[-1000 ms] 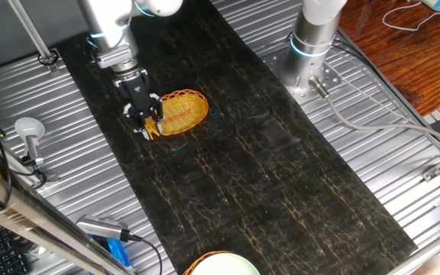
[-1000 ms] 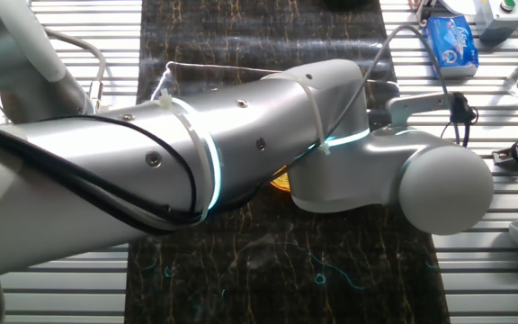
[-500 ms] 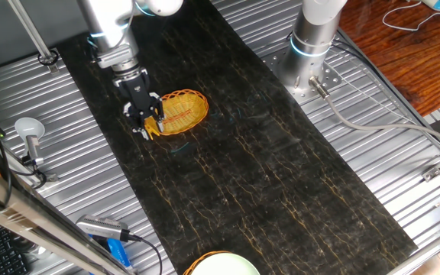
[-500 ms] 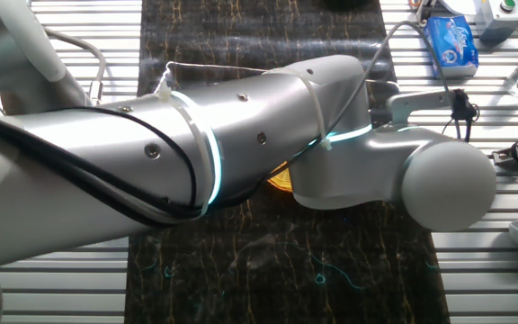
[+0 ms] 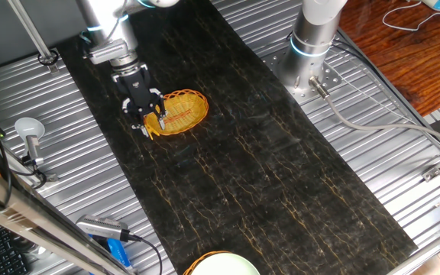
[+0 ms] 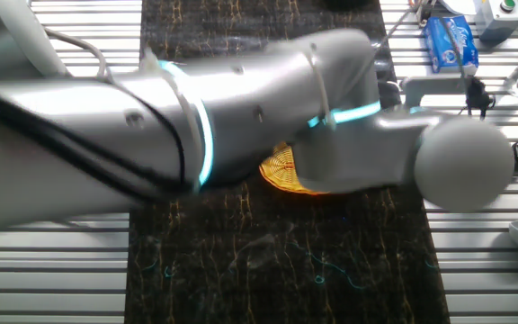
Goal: Use a clamp
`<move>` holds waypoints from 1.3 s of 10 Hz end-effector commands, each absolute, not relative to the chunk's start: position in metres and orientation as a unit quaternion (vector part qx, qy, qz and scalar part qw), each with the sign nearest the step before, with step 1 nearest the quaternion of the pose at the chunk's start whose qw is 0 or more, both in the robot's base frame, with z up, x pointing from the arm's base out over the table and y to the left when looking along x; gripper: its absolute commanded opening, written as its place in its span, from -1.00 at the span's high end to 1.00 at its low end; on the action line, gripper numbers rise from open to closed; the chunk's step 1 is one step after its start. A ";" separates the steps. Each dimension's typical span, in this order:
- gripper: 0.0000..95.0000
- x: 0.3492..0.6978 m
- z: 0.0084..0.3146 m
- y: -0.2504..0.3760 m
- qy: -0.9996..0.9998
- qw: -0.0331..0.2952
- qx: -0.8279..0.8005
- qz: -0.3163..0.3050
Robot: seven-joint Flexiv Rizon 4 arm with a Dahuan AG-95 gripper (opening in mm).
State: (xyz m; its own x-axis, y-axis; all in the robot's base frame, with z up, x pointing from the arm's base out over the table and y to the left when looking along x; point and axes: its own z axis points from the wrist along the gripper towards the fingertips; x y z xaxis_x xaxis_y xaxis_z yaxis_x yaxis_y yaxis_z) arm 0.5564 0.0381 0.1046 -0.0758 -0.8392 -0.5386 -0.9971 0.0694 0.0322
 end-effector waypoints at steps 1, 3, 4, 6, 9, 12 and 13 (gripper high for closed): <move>0.60 0.565 0.130 0.095 0.855 0.124 -0.481 0.151; 1.00 0.567 0.135 0.137 0.900 0.091 -0.409 0.122; 1.00 0.565 0.137 0.160 0.922 0.070 -0.368 0.096; 1.00 0.561 0.135 0.171 0.932 0.037 -0.358 0.040; 1.00 0.546 0.124 0.157 0.948 0.031 -0.307 0.080; 1.00 0.519 0.122 0.146 0.959 0.010 -0.274 0.066; 1.00 0.513 0.123 0.145 0.960 0.008 -0.273 0.066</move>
